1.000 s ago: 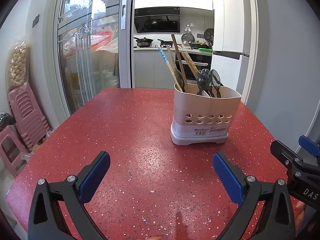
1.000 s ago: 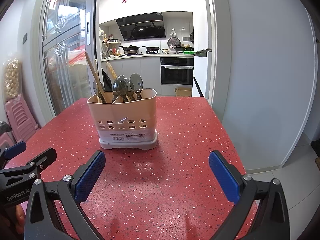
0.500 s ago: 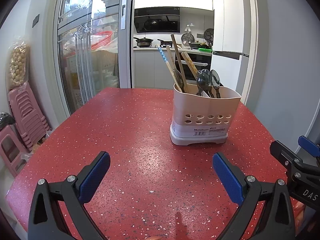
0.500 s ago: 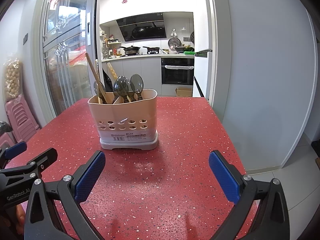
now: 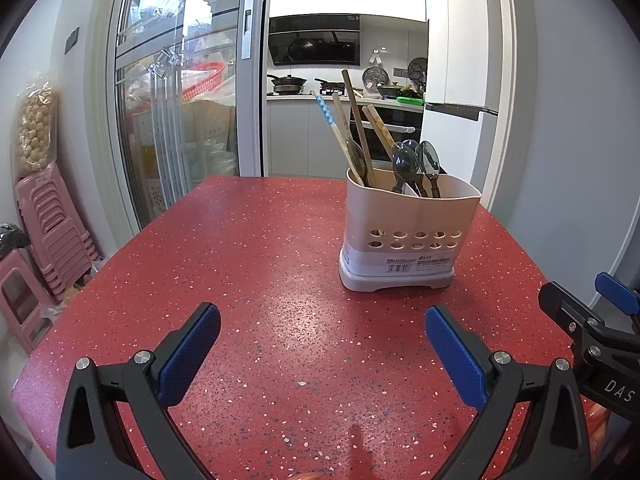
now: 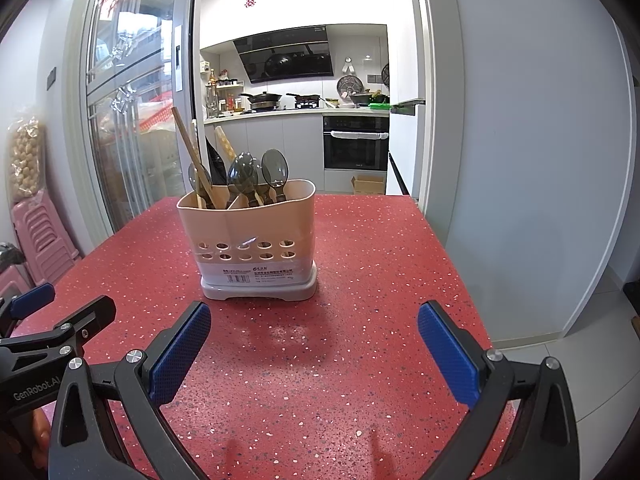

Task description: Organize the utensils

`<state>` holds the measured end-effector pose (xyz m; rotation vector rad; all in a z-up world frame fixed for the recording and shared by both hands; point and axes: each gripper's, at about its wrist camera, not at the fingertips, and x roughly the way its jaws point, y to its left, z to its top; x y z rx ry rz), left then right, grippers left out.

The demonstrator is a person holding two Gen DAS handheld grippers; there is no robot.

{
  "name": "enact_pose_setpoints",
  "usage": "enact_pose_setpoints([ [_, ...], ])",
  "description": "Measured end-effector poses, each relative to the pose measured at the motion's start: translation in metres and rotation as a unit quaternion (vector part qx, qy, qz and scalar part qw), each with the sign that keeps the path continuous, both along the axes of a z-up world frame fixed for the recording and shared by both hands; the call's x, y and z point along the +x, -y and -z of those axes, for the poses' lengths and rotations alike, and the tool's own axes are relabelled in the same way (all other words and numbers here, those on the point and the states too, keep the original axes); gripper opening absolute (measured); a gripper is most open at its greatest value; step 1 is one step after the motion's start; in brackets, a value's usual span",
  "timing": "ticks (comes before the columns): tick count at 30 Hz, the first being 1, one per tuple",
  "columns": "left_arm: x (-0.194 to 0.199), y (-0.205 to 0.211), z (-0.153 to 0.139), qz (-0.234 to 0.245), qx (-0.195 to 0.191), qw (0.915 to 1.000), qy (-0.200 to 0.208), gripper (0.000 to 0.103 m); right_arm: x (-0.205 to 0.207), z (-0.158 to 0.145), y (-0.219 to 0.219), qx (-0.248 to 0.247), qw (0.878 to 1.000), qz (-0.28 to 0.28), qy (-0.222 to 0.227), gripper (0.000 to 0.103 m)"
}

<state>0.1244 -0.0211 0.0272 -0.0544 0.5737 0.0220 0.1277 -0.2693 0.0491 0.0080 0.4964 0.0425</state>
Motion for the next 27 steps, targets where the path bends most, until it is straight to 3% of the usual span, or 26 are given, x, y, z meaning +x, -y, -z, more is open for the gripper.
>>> enact_pose_setpoints([
  [27, 0.0009, -0.0011, -0.002, 0.001, 0.002, 1.0, -0.001, 0.103, -0.0012, -0.0014, 0.001, 0.002, 1.0, -0.001, -0.001, 0.103],
])
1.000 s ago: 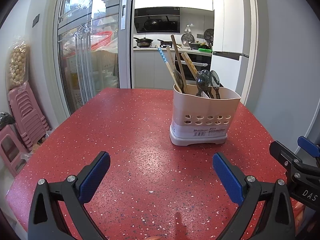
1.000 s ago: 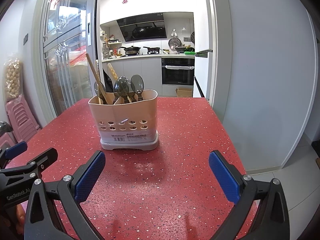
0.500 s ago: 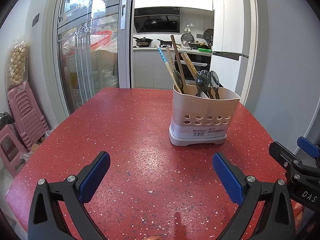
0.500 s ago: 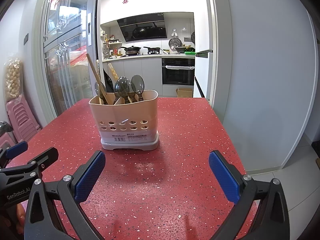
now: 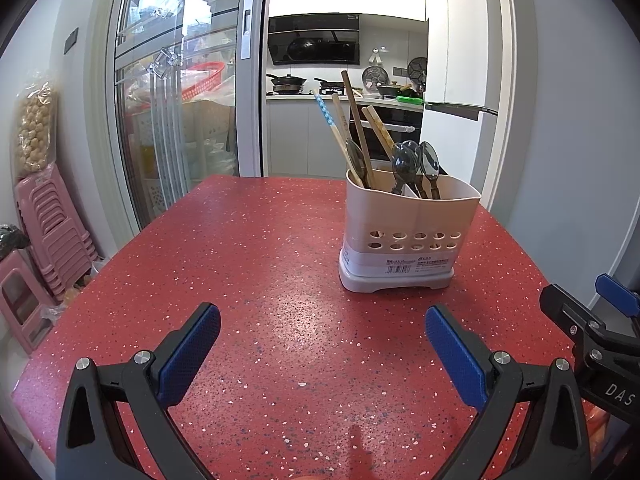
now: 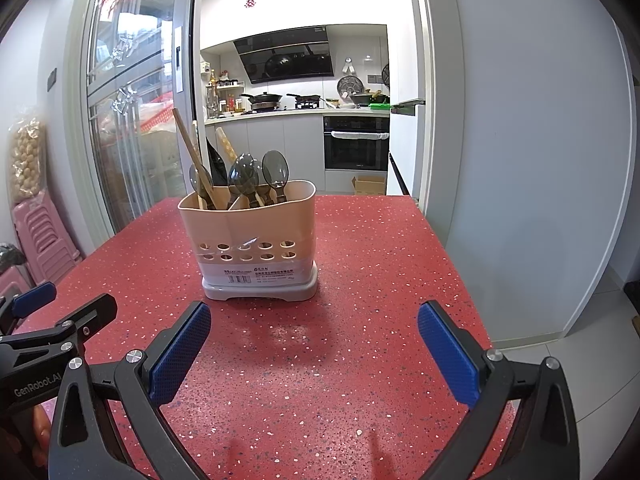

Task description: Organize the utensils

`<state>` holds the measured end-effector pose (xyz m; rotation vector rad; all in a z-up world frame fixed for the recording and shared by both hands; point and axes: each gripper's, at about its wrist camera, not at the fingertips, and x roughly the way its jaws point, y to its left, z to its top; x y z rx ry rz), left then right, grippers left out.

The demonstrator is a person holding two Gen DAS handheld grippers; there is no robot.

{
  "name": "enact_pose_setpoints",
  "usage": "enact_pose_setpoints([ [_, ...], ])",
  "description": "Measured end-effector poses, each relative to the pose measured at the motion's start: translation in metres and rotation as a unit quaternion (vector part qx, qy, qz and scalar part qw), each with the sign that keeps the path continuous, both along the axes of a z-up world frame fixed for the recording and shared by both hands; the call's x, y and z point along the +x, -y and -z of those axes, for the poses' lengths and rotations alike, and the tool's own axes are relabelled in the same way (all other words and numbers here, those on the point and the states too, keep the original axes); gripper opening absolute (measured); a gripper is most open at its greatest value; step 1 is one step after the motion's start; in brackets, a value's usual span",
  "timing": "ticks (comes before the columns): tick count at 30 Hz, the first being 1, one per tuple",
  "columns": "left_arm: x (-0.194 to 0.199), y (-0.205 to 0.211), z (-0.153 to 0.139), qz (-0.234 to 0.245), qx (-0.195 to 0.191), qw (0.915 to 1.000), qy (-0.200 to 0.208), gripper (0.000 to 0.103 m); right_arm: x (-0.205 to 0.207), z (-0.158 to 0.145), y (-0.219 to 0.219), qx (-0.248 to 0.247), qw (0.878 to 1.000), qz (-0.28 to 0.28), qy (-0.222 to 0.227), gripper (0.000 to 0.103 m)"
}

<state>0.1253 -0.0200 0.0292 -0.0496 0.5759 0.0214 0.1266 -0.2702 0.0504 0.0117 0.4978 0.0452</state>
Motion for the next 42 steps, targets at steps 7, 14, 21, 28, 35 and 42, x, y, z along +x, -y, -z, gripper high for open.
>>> enact_pose_setpoints([
  [7, 0.0013, 0.0008, -0.0006, -0.001, -0.001, 1.0, 0.0, 0.103, -0.0007, -0.0004, 0.0004, 0.001, 1.0, -0.001, 0.0, 0.103],
  [14, 0.0015, 0.0009, -0.0018, 0.0, 0.001, 1.0, 0.0, 0.103, -0.0002, -0.0007, 0.0011, 0.002, 1.0, -0.001, -0.001, 0.103],
  [21, 0.0025, -0.0007, -0.0018, -0.001, -0.002, 1.0, -0.002, 0.103, 0.0002, -0.0006, 0.0013, 0.002, 1.0, -0.001, -0.002, 0.103],
  [28, 0.0034, -0.0014, -0.001, -0.002, -0.004, 1.0, -0.006, 0.103, 0.0005, -0.0004, 0.0006, 0.002, 1.0, -0.002, -0.002, 0.103],
  [35, 0.0038, -0.0032, 0.0, 0.0, -0.007, 1.0, -0.007, 0.103, 0.001, 0.0003, -0.0002, 0.003, 1.0, -0.002, -0.003, 0.103],
  [42, 0.0045, -0.0043, 0.0005, 0.006, -0.013, 0.9999, -0.008, 0.103, 0.0007, 0.001, -0.0003, 0.003, 1.0, -0.003, -0.004, 0.103],
])
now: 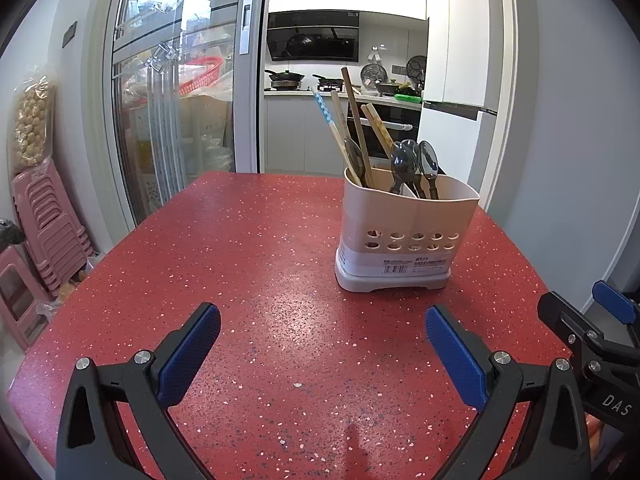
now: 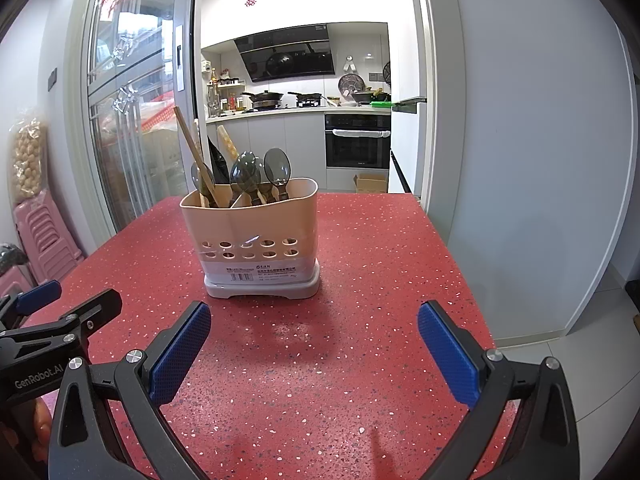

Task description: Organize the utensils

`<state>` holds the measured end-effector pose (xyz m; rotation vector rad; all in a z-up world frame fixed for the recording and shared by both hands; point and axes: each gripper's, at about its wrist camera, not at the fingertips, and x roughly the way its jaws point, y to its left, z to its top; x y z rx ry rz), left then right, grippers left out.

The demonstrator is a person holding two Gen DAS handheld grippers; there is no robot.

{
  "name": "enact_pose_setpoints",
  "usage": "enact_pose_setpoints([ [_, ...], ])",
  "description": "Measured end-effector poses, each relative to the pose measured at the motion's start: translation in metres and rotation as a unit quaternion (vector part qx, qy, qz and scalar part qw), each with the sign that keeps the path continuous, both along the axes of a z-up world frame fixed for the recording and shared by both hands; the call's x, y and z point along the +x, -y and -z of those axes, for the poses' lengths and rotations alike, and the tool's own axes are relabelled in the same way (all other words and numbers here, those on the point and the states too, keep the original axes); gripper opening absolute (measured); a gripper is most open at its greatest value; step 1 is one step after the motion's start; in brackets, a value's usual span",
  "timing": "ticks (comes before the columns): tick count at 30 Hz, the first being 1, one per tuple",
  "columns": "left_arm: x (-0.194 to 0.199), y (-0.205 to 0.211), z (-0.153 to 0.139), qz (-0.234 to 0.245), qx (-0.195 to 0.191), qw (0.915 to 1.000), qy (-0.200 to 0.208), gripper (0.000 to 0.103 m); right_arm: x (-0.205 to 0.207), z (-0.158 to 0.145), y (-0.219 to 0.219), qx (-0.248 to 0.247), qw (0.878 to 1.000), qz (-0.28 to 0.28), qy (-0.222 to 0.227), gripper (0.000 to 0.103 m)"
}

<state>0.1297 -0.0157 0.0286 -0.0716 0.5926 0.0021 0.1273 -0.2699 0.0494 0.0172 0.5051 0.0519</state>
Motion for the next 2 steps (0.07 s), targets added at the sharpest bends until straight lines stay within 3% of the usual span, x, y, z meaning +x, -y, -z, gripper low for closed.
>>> enact_pose_setpoints([
  [2, 0.0005, 0.0005, 0.0009, 0.001, 0.001, 1.0, -0.003, 0.103, -0.0001, 0.0001, 0.0001, 0.0, 1.0, 0.0, -0.001, 0.103],
])
